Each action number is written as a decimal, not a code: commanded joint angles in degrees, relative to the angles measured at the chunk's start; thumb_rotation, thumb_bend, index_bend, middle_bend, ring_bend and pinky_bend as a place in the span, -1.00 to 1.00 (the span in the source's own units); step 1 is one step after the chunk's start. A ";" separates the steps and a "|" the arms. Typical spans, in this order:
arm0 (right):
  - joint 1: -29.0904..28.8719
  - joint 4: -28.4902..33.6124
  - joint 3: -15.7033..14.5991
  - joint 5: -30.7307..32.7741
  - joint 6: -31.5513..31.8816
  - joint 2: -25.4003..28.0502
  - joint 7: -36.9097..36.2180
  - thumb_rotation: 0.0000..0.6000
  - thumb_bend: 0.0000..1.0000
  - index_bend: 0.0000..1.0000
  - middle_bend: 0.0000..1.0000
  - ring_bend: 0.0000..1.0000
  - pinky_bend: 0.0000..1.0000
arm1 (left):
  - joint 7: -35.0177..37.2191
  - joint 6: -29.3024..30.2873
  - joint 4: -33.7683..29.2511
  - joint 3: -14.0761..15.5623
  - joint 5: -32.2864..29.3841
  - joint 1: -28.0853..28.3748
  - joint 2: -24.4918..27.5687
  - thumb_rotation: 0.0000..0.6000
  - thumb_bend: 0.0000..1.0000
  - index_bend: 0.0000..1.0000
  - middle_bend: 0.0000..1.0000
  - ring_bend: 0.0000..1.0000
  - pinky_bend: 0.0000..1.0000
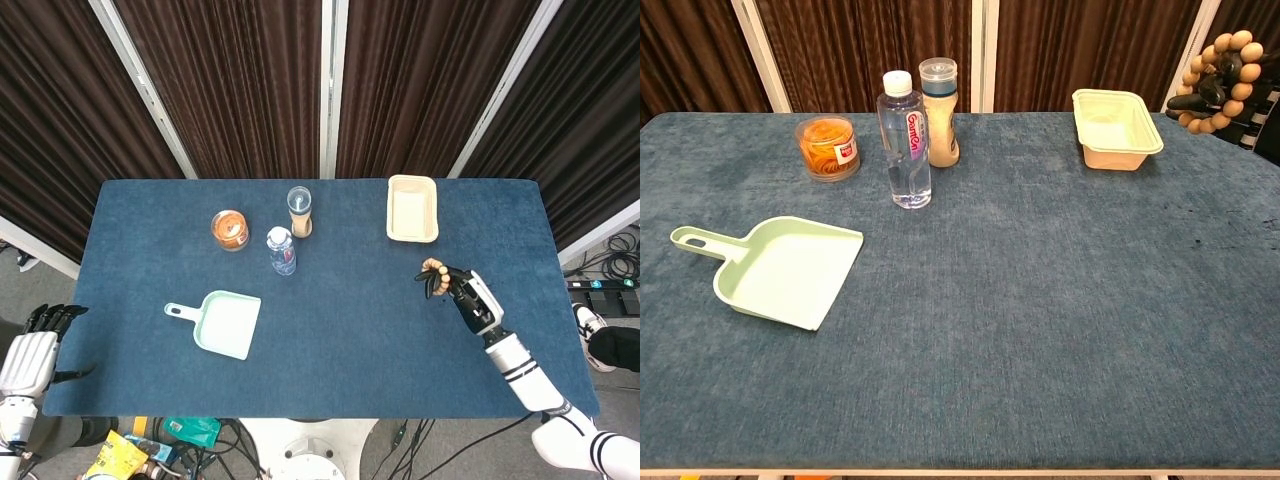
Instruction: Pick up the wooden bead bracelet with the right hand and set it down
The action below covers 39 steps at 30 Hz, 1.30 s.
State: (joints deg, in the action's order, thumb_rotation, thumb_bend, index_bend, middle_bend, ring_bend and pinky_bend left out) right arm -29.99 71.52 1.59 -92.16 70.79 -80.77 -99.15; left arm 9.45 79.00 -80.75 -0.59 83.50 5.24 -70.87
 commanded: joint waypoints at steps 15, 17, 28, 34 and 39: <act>-0.50 -1.81 0.57 3.87 -4.45 -1.05 17.01 -0.46 -0.16 -0.11 0.01 -0.53 -0.91 | -0.38 0.72 -0.80 0.10 0.70 -0.06 0.39 1.00 -1.00 -0.65 -0.68 -0.82 -0.88; -1.50 -1.16 0.27 4.13 -6.99 -1.22 24.63 -0.47 -0.17 -0.17 -0.07 -0.57 -0.91 | -0.40 0.89 -0.83 0.06 0.72 -0.11 0.46 1.00 -1.00 -0.65 -0.68 -0.82 -0.88; -10.47 2.20 -1.23 2.35 -21.72 -1.15 64.34 -0.46 -0.21 -0.87 -0.68 -0.96 -0.94 | -1.11 -0.31 -0.64 -0.31 0.33 0.80 -0.14 1.00 -1.00 -0.65 -0.68 -0.82 -0.88; -6.92 8.89 0.44 7.68 -17.53 2.44 79.77 -0.44 -0.23 -1.00 -0.77 -1.00 -0.98 | -1.12 -0.44 0.21 -0.71 -0.13 1.04 -0.81 1.00 -1.00 -0.65 -0.68 -0.82 -0.88; 1.70 11.55 2.61 10.71 -1.89 4.96 87.37 0.74 -0.21 -1.00 -0.67 -1.00 -0.98 | -2.63 0.79 1.67 -1.42 -0.55 0.89 -1.89 1.00 -1.00 -0.65 -0.68 -0.82 -0.88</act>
State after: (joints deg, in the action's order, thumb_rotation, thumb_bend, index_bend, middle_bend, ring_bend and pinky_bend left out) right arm -34.14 80.79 2.56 -84.38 58.88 -78.36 -17.86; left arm 7.26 79.45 -79.41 -1.81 83.11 6.20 -72.47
